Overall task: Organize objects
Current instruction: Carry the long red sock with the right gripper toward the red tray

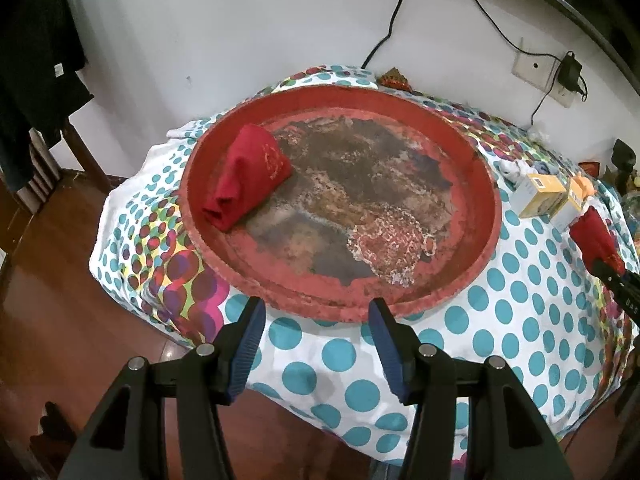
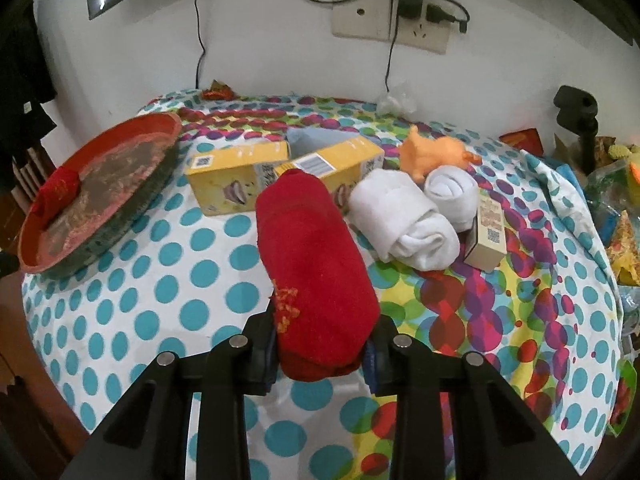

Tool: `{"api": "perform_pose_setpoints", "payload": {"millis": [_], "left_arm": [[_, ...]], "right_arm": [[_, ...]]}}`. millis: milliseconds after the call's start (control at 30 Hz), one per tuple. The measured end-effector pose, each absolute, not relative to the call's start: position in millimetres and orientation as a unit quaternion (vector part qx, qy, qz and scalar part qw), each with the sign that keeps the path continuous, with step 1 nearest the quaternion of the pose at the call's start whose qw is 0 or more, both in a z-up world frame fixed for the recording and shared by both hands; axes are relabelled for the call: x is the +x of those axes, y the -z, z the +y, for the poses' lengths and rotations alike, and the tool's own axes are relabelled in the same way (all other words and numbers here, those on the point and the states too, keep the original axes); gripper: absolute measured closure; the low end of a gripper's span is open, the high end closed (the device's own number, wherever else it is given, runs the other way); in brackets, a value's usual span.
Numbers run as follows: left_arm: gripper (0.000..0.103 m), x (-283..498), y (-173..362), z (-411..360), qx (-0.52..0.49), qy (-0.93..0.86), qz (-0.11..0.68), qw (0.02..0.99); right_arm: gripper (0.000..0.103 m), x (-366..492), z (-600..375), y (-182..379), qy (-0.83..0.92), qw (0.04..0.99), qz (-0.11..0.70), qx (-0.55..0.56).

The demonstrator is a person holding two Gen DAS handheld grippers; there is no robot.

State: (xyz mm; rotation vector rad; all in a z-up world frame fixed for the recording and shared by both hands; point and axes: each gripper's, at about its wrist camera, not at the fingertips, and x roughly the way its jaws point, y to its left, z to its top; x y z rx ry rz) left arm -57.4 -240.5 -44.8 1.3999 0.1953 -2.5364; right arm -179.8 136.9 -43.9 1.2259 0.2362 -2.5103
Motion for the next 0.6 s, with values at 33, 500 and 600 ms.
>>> {"api": "perform_pose_setpoints", "payload": {"millis": [33, 500, 600], "left_arm": [[0.048, -57, 43, -239, 0.475, 0.870, 0.063, 0.116], [0.048, -52, 36, -260, 0.470, 0.869, 0.081, 0.131], [0.048, -50, 36, -269, 0.471, 0.867, 0.087, 0.139]], "right_arm": [[0.072, -179, 136, 42, 0.883, 0.170, 0.081, 0.430], [0.072, -163, 79, 25, 0.876, 0.227, 0.097, 0.414], [0.072, -157, 55, 24, 0.870, 0.249, 0.108, 0.411]]}}
